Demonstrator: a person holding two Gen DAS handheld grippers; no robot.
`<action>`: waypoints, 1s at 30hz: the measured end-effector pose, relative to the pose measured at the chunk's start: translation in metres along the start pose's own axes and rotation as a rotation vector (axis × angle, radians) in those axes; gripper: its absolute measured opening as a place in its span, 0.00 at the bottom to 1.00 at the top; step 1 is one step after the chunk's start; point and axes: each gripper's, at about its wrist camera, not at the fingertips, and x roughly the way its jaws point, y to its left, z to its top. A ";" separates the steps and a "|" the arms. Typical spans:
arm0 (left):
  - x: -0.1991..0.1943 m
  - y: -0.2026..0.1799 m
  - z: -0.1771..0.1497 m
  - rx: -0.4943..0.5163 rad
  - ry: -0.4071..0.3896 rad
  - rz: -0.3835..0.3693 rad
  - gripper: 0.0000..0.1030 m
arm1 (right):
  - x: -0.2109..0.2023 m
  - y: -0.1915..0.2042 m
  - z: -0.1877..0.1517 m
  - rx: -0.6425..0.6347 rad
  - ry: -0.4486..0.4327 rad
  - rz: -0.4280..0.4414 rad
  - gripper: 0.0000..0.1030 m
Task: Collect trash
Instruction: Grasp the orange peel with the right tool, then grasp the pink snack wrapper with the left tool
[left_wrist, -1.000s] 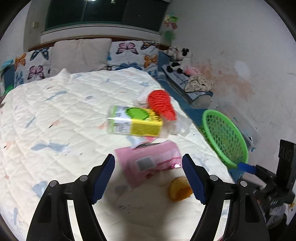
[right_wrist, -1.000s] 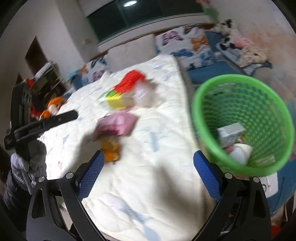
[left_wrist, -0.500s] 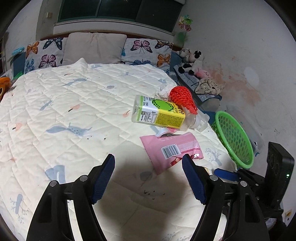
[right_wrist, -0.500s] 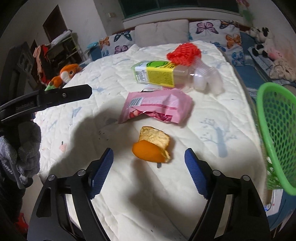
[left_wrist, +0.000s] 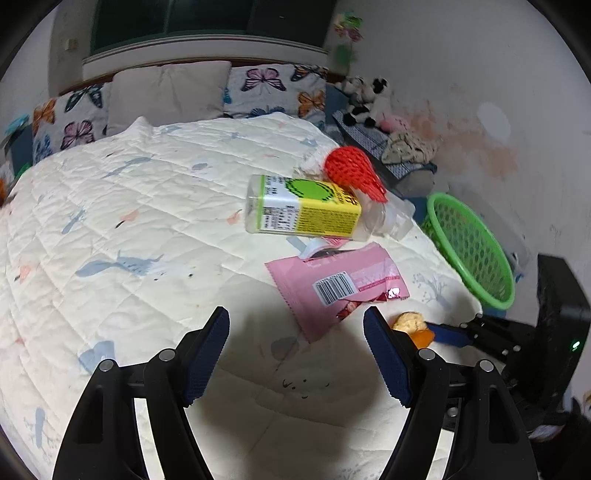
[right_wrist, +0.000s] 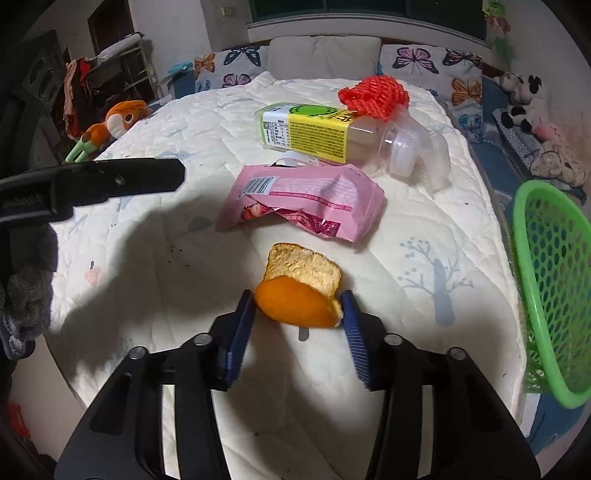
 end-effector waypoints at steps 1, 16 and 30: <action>0.002 -0.002 0.000 0.015 0.004 -0.002 0.70 | -0.002 -0.002 0.000 0.009 -0.001 0.004 0.45; 0.053 -0.046 0.028 0.313 0.074 -0.071 0.78 | -0.041 -0.041 -0.010 0.161 -0.023 0.065 0.45; 0.077 -0.062 0.028 0.434 0.092 -0.068 0.59 | -0.062 -0.066 -0.010 0.235 -0.056 0.064 0.45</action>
